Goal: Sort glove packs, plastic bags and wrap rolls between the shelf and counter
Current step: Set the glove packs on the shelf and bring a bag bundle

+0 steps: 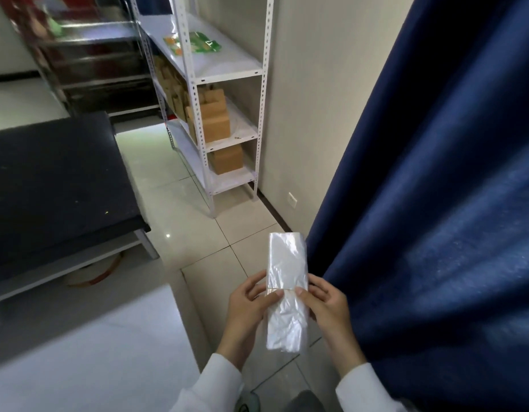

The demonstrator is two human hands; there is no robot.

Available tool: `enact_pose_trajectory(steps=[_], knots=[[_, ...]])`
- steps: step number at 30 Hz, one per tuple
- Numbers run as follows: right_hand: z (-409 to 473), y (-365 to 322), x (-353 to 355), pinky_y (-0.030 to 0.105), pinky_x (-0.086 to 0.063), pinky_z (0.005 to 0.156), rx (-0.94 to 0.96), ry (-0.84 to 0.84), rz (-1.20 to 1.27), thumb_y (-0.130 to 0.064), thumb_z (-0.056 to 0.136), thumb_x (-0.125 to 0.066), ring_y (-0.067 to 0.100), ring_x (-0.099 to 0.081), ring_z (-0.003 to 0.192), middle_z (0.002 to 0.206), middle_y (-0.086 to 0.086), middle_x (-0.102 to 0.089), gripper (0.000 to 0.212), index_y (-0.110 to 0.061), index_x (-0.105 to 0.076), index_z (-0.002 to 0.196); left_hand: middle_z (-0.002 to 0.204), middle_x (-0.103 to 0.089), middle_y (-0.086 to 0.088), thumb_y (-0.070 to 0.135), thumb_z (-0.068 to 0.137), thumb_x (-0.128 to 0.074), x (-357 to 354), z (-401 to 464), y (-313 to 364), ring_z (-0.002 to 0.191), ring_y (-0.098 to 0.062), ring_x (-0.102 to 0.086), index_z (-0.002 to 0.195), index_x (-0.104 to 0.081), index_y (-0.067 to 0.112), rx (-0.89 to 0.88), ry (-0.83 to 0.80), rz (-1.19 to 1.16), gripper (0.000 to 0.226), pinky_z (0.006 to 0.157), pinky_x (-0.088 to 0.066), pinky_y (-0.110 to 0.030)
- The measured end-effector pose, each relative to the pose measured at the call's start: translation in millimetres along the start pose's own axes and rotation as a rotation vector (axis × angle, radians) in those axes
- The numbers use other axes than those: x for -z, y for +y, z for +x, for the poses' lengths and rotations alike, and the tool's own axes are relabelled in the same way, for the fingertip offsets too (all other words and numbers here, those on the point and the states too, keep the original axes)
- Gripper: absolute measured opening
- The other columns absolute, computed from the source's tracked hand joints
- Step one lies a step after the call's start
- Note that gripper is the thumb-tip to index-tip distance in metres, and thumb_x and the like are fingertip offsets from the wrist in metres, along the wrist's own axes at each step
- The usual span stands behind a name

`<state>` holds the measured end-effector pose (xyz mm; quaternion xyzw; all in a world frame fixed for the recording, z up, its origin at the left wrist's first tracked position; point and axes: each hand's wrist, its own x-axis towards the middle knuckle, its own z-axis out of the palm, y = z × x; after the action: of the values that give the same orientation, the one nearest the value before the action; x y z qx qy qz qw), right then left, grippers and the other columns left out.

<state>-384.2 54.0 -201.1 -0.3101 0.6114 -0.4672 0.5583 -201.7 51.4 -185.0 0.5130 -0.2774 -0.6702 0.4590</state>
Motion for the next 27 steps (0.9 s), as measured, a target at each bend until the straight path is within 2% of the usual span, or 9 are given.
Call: enact_pose_trajectory(steps=[4, 7, 10, 14, 16, 20, 24, 27], knots=[[49, -16, 3, 0.036, -0.065, 0.074, -0.019, -0.059, -0.027, -0.013, 0.084, -0.085, 0.023, -0.080, 0.095, 0.106, 0.001, -0.081, 0.039, -0.025, -0.072, 0.119, 0.111, -0.079, -0.007, 0.008, 0.076, -0.089, -12, 37, -3, 0.100, -0.032, -0.077, 0.125, -0.067, 0.018, 0.044, 0.075, -0.037, 0.055, 0.085, -0.064, -0.047], [94, -27, 6, 0.032, -0.065, 0.071, -0.033, -0.115, -0.030, -0.011, 0.085, -0.084, 0.022, -0.080, 0.093, 0.105, -0.001, -0.082, 0.036, -0.028, -0.073, 0.114, 0.110, -0.079, -0.010, 0.009, 0.076, -0.089, -27, 76, -3, 0.099, -0.033, -0.077, 0.123, -0.068, 0.012, 0.093, 0.147, -0.056, 0.051, 0.086, -0.064, -0.046], [144, -45, 14, 0.030, -0.064, 0.073, -0.039, -0.185, -0.049, -0.009, 0.085, -0.083, 0.021, -0.080, 0.096, 0.106, -0.001, -0.081, 0.039, -0.022, -0.070, 0.120, 0.109, -0.079, -0.013, 0.007, 0.077, -0.088, -49, 117, 5, 0.099, -0.035, -0.077, 0.121, -0.068, 0.006, 0.106, 0.206, -0.047, 0.049, 0.089, -0.062, -0.048], [206, -80, 23, 0.026, -0.063, 0.071, -0.019, -0.289, -0.103, -0.007, 0.086, -0.081, 0.018, -0.079, 0.095, 0.104, -0.005, -0.081, 0.039, -0.024, -0.069, 0.119, 0.105, -0.079, -0.014, 0.006, 0.076, -0.089, -80, 162, 23, 0.097, -0.035, -0.077, 0.119, -0.067, 0.009, 0.051, 0.274, -0.007, 0.048, 0.083, -0.063, -0.047], [231, -94, 23, 0.026, -0.063, 0.071, 0.013, -0.329, -0.131, -0.006, 0.087, -0.081, 0.018, -0.079, 0.095, 0.106, -0.002, -0.081, 0.038, -0.023, -0.069, 0.118, 0.102, -0.079, -0.015, 0.007, 0.075, -0.090, -90, 180, 32, 0.094, -0.034, -0.078, 0.116, -0.069, 0.011, 0.009, 0.314, 0.004, 0.046, 0.078, -0.064, -0.045], [265, -113, 14, 0.026, -0.062, 0.071, 0.048, -0.397, -0.150, -0.003, 0.087, -0.080, 0.017, -0.079, 0.095, 0.105, -0.001, -0.081, 0.037, -0.021, -0.069, 0.118, 0.099, -0.079, -0.015, 0.007, 0.073, -0.091, -99, 206, 50, 0.092, -0.034, -0.078, 0.114, -0.069, 0.012, -0.037, 0.377, 0.005, 0.046, 0.078, -0.063, -0.048], [296, -130, -6, 0.028, -0.063, 0.072, 0.083, -0.432, -0.166, 0.000, 0.087, -0.079, 0.020, -0.079, 0.093, 0.103, 0.002, -0.081, 0.035, -0.018, -0.069, 0.115, 0.100, -0.079, -0.013, 0.018, 0.064, -0.094, -98, 228, 74, 0.093, -0.032, -0.078, 0.112, -0.070, 0.015, -0.075, 0.416, -0.029, 0.054, 0.072, -0.061, -0.038], [318, -139, -23, 0.024, -0.062, 0.069, 0.074, -0.439, -0.163, 0.000, 0.087, -0.079, 0.019, -0.080, 0.088, 0.098, 0.000, -0.082, 0.035, -0.018, -0.070, 0.115, 0.100, -0.079, -0.015, 0.016, 0.063, -0.094, -91, 249, 88, 0.092, -0.034, -0.078, 0.112, -0.069, 0.012, -0.085, 0.446, -0.065, 0.055, 0.070, -0.061, -0.038]])
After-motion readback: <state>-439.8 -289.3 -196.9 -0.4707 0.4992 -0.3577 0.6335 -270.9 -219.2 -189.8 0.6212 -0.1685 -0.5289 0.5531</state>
